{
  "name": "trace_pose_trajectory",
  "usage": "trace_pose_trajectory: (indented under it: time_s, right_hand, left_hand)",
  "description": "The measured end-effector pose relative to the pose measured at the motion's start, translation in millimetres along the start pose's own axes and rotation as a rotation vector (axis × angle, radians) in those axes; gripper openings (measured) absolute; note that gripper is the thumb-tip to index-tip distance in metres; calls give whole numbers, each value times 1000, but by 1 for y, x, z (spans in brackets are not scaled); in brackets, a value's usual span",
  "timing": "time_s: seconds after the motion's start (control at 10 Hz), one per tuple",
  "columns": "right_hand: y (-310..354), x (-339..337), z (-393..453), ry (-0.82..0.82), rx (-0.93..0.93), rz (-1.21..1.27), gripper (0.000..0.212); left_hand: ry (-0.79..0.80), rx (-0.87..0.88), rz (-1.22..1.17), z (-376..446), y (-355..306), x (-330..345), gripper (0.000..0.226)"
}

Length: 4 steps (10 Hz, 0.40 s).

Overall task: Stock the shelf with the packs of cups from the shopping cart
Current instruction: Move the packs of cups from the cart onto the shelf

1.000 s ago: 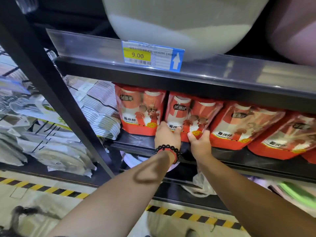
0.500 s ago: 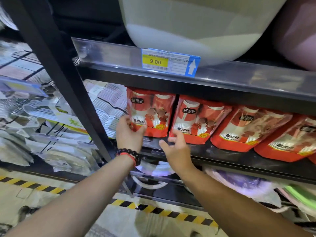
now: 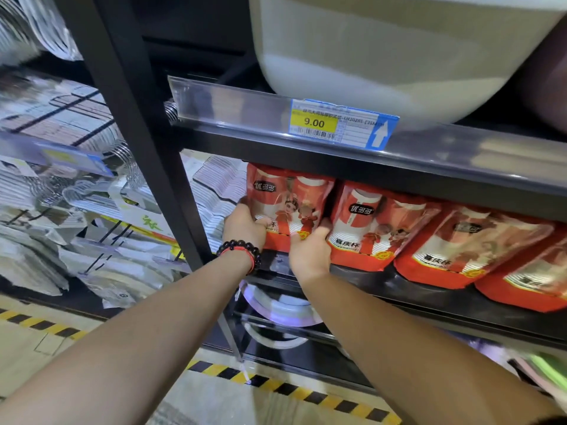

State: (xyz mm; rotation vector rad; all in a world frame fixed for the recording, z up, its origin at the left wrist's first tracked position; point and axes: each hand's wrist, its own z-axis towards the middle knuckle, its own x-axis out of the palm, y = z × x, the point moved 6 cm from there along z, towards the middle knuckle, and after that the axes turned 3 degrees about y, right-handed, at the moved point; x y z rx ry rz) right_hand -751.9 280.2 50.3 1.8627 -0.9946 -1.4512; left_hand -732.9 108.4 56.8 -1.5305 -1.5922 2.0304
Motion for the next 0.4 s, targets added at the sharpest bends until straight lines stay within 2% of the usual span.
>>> trace_pose_trajectory:
  time_s: [0.2,0.3,0.4]
  right_hand:
    - [-4,4,0,91,-14,33,28]
    - [-8,2,-6,177,-58,63,42]
    - [-16,-8,-14,247,-96,118,63]
  left_hand:
    - [-38,32,25,-5,-2,-2,29]
    - [-90,105,28,-16,-7,-6,41]
    - [-138,90,-17,-32,-10,-9,40]
